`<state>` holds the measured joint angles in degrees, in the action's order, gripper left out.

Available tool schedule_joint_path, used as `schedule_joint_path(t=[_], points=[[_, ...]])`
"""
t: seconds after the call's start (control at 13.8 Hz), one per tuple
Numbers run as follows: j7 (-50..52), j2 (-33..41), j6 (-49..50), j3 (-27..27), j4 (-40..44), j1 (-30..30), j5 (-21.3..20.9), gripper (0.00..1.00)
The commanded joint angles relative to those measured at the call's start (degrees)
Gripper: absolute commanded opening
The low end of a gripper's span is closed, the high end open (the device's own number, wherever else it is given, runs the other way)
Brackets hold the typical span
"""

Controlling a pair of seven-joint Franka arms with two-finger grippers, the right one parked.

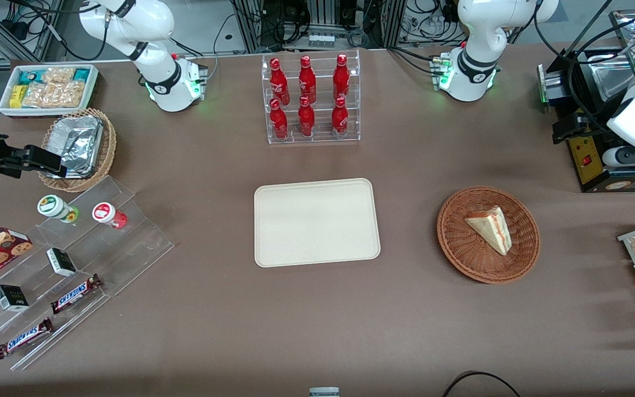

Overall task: Place sandwich from basket to tray
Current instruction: 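Move the left gripper over the wrapped sandwich in the wicker basket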

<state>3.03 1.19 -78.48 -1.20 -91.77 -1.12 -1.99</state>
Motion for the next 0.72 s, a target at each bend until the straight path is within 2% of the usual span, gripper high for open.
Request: schedule_joint_path(t=[0.0,0.65], points=[[0.0,0.1,-1.7,0.1,0.1,-0.2,0.7,1.00],[0.0,-6.5,-12.1,0.0,0.0,-0.5,0.8,1.00]])
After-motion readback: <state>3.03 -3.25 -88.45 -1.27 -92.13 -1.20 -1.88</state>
